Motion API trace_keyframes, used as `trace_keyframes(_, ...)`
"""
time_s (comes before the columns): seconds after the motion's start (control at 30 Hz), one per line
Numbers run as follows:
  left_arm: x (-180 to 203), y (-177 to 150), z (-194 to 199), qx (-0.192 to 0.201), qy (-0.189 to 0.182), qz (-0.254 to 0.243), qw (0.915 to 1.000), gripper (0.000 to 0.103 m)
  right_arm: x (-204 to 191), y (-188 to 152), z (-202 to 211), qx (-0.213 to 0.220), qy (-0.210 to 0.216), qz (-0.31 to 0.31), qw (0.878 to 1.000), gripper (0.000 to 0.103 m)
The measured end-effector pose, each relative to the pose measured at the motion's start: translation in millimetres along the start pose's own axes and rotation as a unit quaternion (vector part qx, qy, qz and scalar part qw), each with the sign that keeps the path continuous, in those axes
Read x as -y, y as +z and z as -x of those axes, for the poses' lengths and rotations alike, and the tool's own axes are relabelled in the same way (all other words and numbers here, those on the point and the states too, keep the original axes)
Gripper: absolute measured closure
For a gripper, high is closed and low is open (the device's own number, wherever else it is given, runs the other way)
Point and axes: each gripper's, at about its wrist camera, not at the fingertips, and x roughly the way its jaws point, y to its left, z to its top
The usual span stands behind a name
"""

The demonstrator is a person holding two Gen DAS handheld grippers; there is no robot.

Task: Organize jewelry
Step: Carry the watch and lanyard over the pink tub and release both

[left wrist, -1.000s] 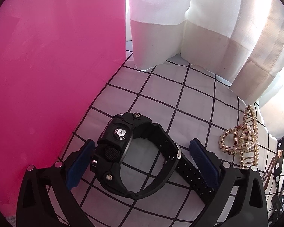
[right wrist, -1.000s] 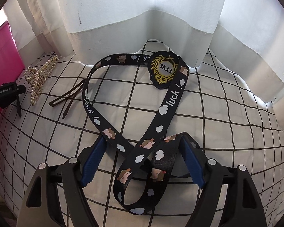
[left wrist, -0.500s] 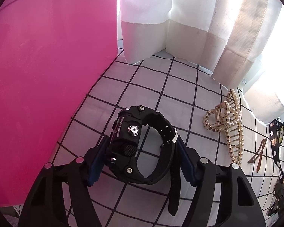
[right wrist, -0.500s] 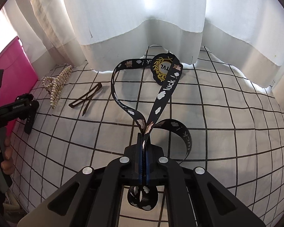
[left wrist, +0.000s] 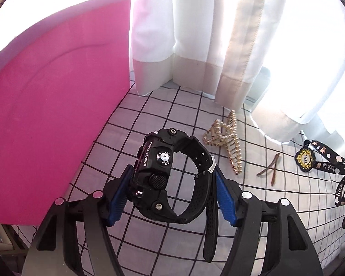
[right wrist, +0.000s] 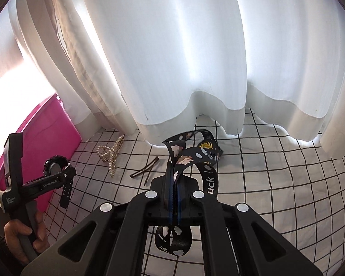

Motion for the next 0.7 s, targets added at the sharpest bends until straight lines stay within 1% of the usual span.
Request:
trace_keyframes(0.03,2,1,9,0.006,-0.003,-0.005,1.0,0.038,-3,4,5,0.008,0.002,0.002,1.0,0.1)
trace_keyframes(0.07,-4,5,22,0.012,-0.006,-0.009,0.9999,0.038,-6,9,10,0.015,0.004,0.005,1.0,0.1)
trace_keyframes(0.17,3,17,43,0.027,-0.015,-0.019,0.9993,0.038,-14,22,26,0.037,0.009,0.01,0.999,0.1)
trace_keyframes(0.37,11,28,89,0.056,-0.037,-0.043,0.9968,0.038,-35,48,58,0.073,0.019,0.024,0.997,0.1)
trace_keyframes(0.53,11,43,118,0.081,-0.058,-0.048,0.9939,0.038,-64,71,81,0.102,0.034,0.046,0.993,0.1)
trace_keyframes(0.7,6,62,149,0.105,-0.07,-0.05,0.9907,0.038,-103,100,102,0.132,0.057,0.072,0.987,0.1)
